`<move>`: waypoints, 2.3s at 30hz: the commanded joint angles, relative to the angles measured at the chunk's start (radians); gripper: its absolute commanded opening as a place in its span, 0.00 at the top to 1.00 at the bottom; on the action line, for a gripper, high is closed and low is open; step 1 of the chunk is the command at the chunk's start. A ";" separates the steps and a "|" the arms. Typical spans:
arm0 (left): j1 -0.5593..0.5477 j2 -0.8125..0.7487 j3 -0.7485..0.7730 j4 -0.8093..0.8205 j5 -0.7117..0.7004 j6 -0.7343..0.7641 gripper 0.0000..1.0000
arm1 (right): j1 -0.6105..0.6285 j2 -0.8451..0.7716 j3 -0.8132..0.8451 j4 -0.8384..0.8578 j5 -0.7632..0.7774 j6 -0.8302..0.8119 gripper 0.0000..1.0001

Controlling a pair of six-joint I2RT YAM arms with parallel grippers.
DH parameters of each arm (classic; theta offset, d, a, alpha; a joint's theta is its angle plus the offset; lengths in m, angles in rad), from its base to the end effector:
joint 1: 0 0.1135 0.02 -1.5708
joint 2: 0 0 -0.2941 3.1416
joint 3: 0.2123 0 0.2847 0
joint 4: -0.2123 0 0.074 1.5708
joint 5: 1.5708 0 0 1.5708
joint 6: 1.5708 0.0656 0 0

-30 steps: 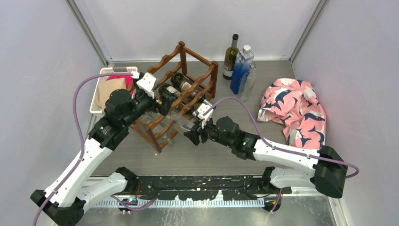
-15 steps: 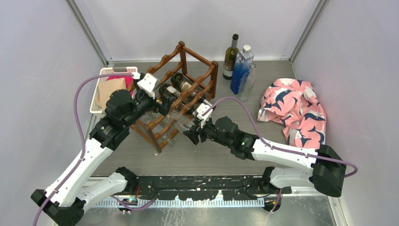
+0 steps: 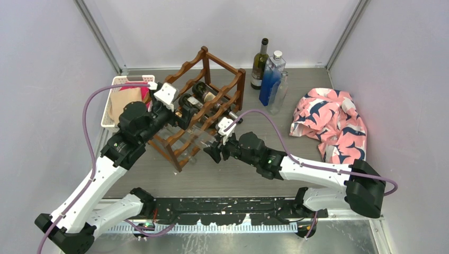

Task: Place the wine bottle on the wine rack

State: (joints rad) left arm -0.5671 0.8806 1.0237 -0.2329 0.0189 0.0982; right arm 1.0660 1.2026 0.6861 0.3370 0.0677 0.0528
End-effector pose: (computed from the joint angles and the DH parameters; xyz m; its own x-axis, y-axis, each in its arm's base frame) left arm 0.2007 -0.1293 0.4268 -0.0211 0.1296 -0.9913 0.5577 0.8245 0.0960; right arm 0.1601 0.2805 0.2777 -0.1306 -0.1275 -0.9832 -0.8353 0.5483 0.0399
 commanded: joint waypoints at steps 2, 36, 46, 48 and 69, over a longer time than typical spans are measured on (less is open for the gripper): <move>0.006 -0.031 -0.007 0.087 -0.012 0.017 0.03 | 0.022 -0.004 0.052 0.193 0.037 -0.027 0.99; 0.006 -0.066 -0.026 0.107 -0.077 0.038 0.02 | 0.159 0.281 0.229 0.406 0.252 -0.100 0.99; 0.006 -0.074 -0.030 0.112 -0.086 0.042 0.02 | 0.174 0.354 0.246 0.495 0.283 -0.123 0.99; 0.006 -0.074 -0.031 0.112 -0.089 0.042 0.02 | 0.176 0.371 0.249 0.513 0.285 -0.127 0.99; 0.006 -0.095 -0.047 0.132 -0.146 0.062 0.02 | 0.180 0.522 0.304 0.694 0.309 -0.183 0.99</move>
State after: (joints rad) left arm -0.5671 0.8047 0.9756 -0.1757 -0.1070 0.1432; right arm 1.2419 1.7325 0.9188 0.8364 0.3481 -0.1123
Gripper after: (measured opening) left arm 0.976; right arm 0.635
